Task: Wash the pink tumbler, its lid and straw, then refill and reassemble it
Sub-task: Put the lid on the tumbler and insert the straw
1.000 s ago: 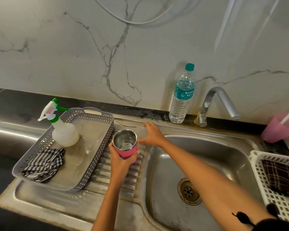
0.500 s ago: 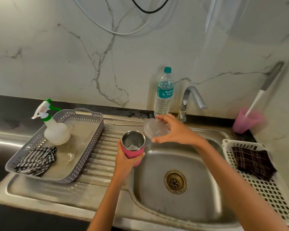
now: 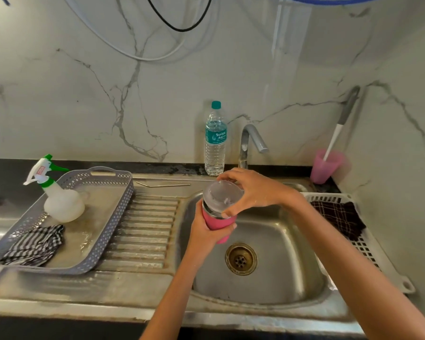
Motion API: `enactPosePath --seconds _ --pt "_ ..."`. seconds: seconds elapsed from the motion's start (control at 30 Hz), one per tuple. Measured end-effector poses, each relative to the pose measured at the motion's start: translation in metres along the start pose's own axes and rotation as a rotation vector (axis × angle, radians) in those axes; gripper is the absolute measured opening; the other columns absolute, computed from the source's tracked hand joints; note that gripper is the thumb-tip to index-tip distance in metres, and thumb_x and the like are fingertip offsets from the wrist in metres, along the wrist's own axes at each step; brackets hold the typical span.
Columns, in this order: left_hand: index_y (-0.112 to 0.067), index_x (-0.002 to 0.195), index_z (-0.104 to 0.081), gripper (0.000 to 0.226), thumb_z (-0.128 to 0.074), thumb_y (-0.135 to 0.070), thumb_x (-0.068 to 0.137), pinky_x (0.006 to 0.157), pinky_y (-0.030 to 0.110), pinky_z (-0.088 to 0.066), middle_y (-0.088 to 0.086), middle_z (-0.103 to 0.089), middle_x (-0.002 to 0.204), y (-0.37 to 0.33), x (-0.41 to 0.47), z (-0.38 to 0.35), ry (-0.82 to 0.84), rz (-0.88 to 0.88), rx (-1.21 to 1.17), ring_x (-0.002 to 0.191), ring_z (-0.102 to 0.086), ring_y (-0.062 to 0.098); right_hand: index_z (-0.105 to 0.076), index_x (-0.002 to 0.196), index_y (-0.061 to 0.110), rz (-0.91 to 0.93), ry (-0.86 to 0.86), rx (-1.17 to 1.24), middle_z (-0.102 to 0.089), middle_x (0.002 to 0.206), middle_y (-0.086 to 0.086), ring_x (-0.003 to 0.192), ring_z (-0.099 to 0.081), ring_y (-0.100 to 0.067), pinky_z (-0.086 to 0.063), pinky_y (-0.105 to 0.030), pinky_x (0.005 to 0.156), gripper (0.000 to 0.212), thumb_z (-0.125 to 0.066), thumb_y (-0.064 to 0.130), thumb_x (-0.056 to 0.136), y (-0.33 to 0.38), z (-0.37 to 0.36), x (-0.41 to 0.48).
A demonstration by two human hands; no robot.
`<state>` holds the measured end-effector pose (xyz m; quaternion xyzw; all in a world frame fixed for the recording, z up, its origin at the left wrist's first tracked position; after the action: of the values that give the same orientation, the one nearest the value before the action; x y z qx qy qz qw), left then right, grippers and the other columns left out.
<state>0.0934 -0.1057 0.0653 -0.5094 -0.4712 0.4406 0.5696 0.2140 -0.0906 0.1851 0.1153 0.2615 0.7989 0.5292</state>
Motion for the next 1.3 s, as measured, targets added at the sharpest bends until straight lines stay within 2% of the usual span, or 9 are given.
enactPosePath --seconds 0.23,0.37,0.67,0.77,0.83,0.9,1.03,1.17,1.3 --pt "-0.043 0.126 -0.045 0.085 -0.092 -0.009 0.063 0.08 0.024 -0.055 -0.012 -0.065 0.117 -0.014 -0.006 -0.022 0.039 -0.011 -0.011 0.109 -0.064 0.009 -0.044 0.138 0.021 -0.019 -0.015 -0.031 -0.047 0.128 0.006 0.114 -0.046 -0.01 -0.043 -0.029 0.097 0.085 -0.082 0.05 0.068 -0.009 0.003 -0.019" --pt "-0.04 0.127 -0.046 0.085 -0.092 -0.01 0.062 0.079 0.023 -0.055 -0.009 -0.064 0.118 -0.019 -0.01 -0.033 0.069 -0.005 0.015 0.108 -0.064 0.011 -0.054 0.129 0.024 -0.037 -0.031 -0.022 -0.051 0.113 0.006 0.104 -0.05 -0.011 -0.047 -0.029 0.089 0.077 -0.084 0.052 0.063 -0.016 0.006 -0.03" --pt "-0.039 0.125 -0.047 0.083 -0.092 -0.01 0.062 0.079 0.02 -0.054 -0.015 -0.065 0.115 -0.024 -0.021 -0.066 0.039 0.026 -0.032 0.107 -0.063 0.003 -0.051 0.13 0.026 -0.129 -0.218 0.068 -0.047 0.113 0.009 0.104 -0.045 -0.007 -0.037 -0.022 0.083 0.082 -0.084 0.055 0.06 -0.044 0.007 -0.056" --pt "-0.035 0.131 -0.045 0.085 -0.091 -0.01 0.064 0.08 0.021 -0.054 -0.017 -0.065 0.117 -0.027 -0.021 -0.072 0.052 0.026 -0.058 0.11 -0.063 0.006 -0.048 0.128 0.031 -0.13 -0.266 0.3 -0.05 0.117 0.015 0.107 -0.052 -0.001 -0.043 -0.023 0.09 0.08 -0.087 0.049 0.06 -0.054 -0.001 -0.065" --pt "-0.038 0.132 -0.044 0.085 -0.09 -0.011 0.067 0.08 0.022 -0.054 -0.019 -0.064 0.116 -0.032 -0.019 -0.077 0.116 0.023 -0.048 0.11 -0.063 0.007 -0.044 0.129 0.03 -0.082 -0.249 0.566 -0.055 0.121 0.012 0.111 -0.058 -0.005 -0.05 -0.03 0.094 0.079 -0.089 0.033 0.064 -0.059 -0.009 -0.07" --pt "-0.04 0.132 -0.043 0.085 -0.089 -0.01 0.068 0.08 0.023 -0.054 -0.021 -0.064 0.116 -0.036 -0.018 -0.081 0.156 0.019 -0.035 0.11 -0.063 0.005 -0.041 0.133 0.027 -0.041 -0.254 0.696 -0.056 0.125 0.007 0.113 -0.059 -0.007 -0.05 -0.028 0.094 0.083 -0.088 0.017 0.066 -0.063 -0.011 -0.073" --pt "-0.041 0.129 -0.046 0.083 -0.091 -0.016 0.064 0.086 0.027 -0.056 -0.019 -0.065 0.116 -0.037 -0.017 -0.081 0.075 0.004 0.014 0.109 -0.063 0.005 -0.044 0.132 0.033 -0.068 -0.354 0.711 -0.059 0.119 0.013 0.11 -0.059 -0.004 -0.05 -0.025 0.093 0.083 -0.089 0.023 0.063 -0.067 -0.011 -0.07" --pt "-0.041 0.125 -0.045 0.081 -0.087 -0.007 0.064 0.079 0.016 -0.052 -0.015 -0.064 0.115 -0.041 -0.016 -0.081 -0.04 -0.018 0.067 0.103 -0.062 -0.003 -0.044 0.131 0.031 -0.096 -0.472 0.739 -0.057 0.118 0.015 0.107 -0.056 0.002 -0.047 -0.014 0.087 0.083 -0.09 0.022 0.062 -0.067 -0.015 -0.071" --pt "-0.031 0.124 -0.048 0.076 -0.085 0.0 0.065 0.075 0.011 -0.051 -0.009 -0.066 0.111 -0.049 -0.017 -0.083 -0.118 -0.047 0.042 0.1 -0.063 -0.005 -0.042 0.131 0.03 -0.14 -0.647 0.712 -0.055 0.118 0.014 0.108 -0.056 -0.001 -0.048 -0.009 0.082 0.087 -0.091 0.03 0.06 -0.063 -0.017 -0.072"
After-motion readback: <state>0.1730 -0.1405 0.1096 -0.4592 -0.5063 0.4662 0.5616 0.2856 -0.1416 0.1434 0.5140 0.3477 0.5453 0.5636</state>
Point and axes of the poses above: each hand's wrist, its own x-axis towards the middle knuckle, its own z-axis out of the back of the hand, y = z × x, the point moved 8 cm from there along x, towards the middle knuckle
